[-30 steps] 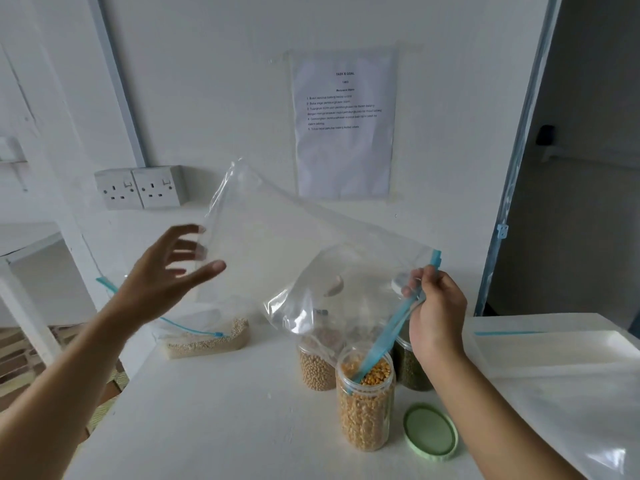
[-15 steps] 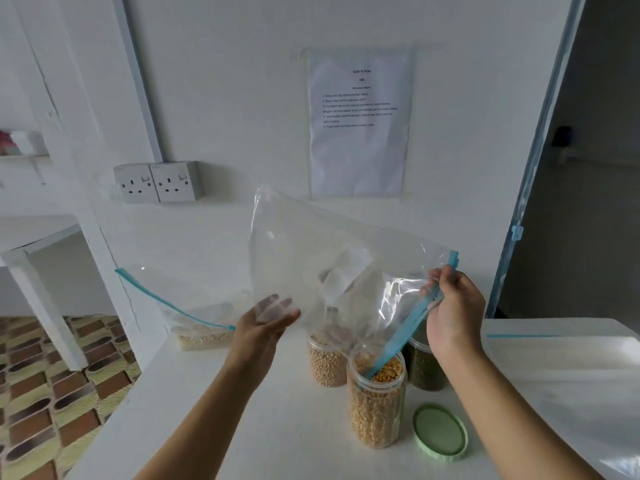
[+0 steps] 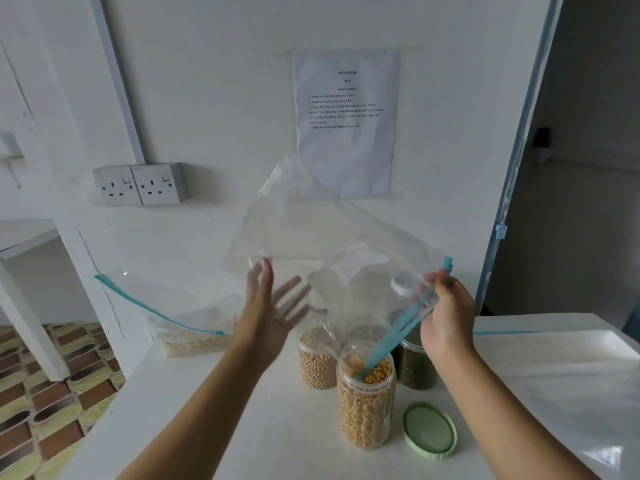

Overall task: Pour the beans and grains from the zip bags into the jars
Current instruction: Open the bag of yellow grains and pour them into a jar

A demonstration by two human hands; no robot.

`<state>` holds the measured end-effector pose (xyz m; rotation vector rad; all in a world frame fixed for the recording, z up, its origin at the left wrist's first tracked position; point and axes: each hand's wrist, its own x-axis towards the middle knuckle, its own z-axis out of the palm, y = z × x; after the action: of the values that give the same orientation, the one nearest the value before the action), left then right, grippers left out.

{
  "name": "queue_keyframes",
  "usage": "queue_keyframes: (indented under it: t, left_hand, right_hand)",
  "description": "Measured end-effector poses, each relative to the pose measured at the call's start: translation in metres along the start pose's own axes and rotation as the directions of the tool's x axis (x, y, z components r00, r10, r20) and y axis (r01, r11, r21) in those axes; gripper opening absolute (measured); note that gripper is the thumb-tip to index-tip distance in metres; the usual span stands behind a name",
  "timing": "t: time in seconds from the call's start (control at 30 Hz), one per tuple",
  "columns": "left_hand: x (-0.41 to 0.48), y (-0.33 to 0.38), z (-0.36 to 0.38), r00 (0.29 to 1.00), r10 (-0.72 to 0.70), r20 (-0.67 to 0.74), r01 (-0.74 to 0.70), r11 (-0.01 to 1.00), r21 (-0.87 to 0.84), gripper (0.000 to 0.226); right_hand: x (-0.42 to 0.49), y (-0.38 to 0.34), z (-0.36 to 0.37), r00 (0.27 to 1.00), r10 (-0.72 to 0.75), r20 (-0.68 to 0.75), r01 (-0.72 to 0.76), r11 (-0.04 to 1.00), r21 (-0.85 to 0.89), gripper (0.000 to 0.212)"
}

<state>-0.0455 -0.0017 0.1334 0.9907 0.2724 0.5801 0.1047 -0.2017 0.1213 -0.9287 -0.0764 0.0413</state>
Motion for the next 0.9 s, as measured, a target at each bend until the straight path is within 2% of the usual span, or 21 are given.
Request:
queue_keyframes:
  t: [0.13, 0.27, 0.4, 0.57, 0.73, 0.9]
  left_hand:
    - [0.001, 0.006, 0.013, 0.993, 0.026, 0.115, -0.034, 0.997, 0.070, 0.081]
    - [0.005, 0.039, 0.036, 0.984, 0.155, 0.091, -0.173, 0.952, 0.253, 0.071]
    - [0.002, 0.050, 0.054, 0.977, 0.139, 0.159, -0.189, 0.912, 0.365, 0.056]
    - [0.005, 0.046, 0.057, 0.972, 0.156, 0.178, -0.221, 0.864, 0.452, 0.047]
    - [0.008, 0.061, 0.068, 0.943, 0.259, 0.208, -0.331, 0.792, 0.513, 0.028]
    - [0.009, 0.058, 0.073, 0.944, 0.258, 0.205, -0.329, 0.764, 0.554, 0.023]
  right_hand:
    - [0.002, -0.001, 0.001, 0.998, 0.064, -0.007, -0.064, 0.997, 0.033, 0.029]
    - [0.006, -0.003, 0.002, 0.989, 0.140, -0.037, -0.137, 0.988, 0.076, 0.029]
    - [0.008, -0.003, -0.002, 0.977, 0.188, -0.101, -0.174, 0.975, 0.135, 0.025]
    - [0.009, 0.003, -0.009, 0.971, 0.201, -0.131, -0.179, 0.970, 0.162, 0.026]
    - [0.010, 0.004, -0.007, 0.971, 0.192, -0.145, -0.170, 0.974, 0.152, 0.024]
    - [0.010, 0.008, -0.011, 0.967, 0.198, -0.160, -0.172, 0.972, 0.160, 0.027]
